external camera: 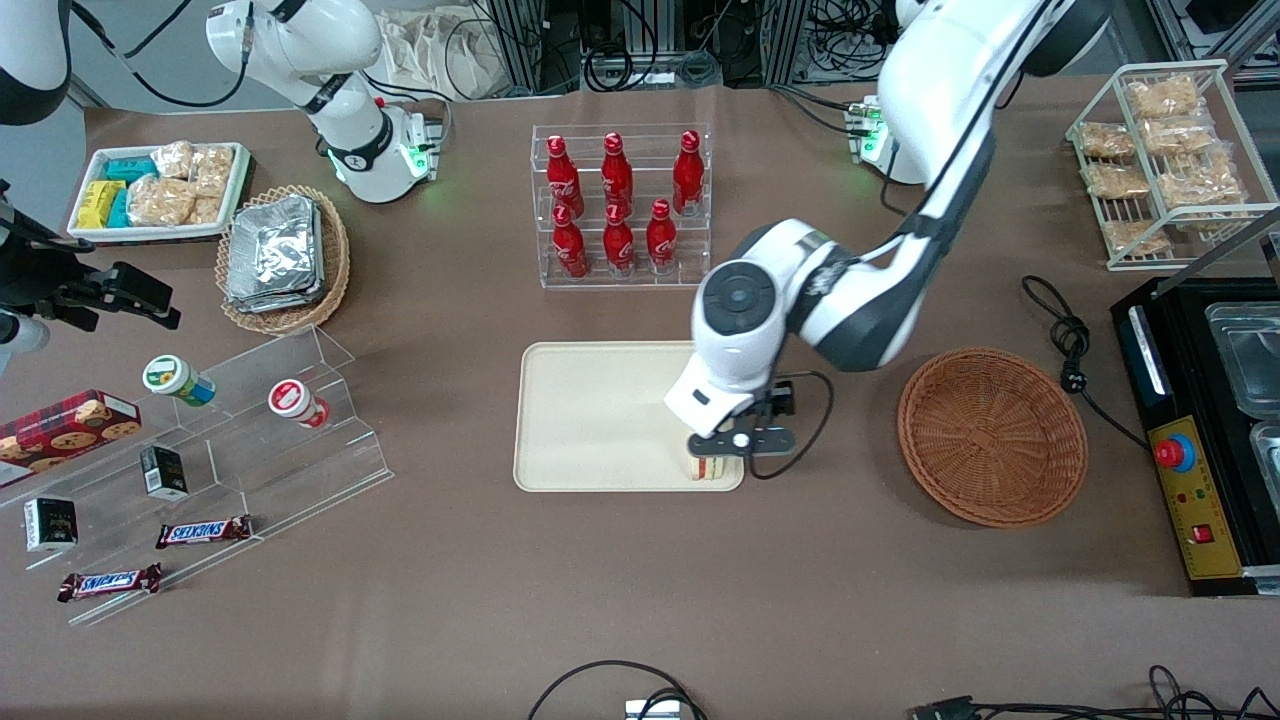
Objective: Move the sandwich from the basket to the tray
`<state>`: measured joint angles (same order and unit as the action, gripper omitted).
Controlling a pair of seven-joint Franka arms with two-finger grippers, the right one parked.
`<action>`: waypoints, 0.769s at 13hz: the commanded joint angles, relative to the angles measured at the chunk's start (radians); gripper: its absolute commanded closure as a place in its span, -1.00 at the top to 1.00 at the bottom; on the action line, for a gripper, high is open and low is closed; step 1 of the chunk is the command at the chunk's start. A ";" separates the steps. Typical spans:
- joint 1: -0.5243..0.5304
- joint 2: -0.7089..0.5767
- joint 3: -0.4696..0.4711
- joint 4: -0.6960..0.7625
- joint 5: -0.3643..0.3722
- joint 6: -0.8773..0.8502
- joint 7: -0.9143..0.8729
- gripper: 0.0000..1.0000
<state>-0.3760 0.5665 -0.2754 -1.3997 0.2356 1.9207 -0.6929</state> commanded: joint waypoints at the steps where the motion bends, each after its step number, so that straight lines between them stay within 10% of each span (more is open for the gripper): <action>1: 0.060 -0.176 0.054 -0.099 -0.061 -0.057 0.082 1.00; 7: 0.297 -0.485 0.056 -0.234 -0.067 -0.164 0.291 1.00; 10: 0.409 -0.563 0.053 -0.278 -0.218 -0.204 0.354 1.00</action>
<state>-0.0262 0.0770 -0.2101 -1.5961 0.0999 1.7101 -0.3702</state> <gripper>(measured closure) 0.000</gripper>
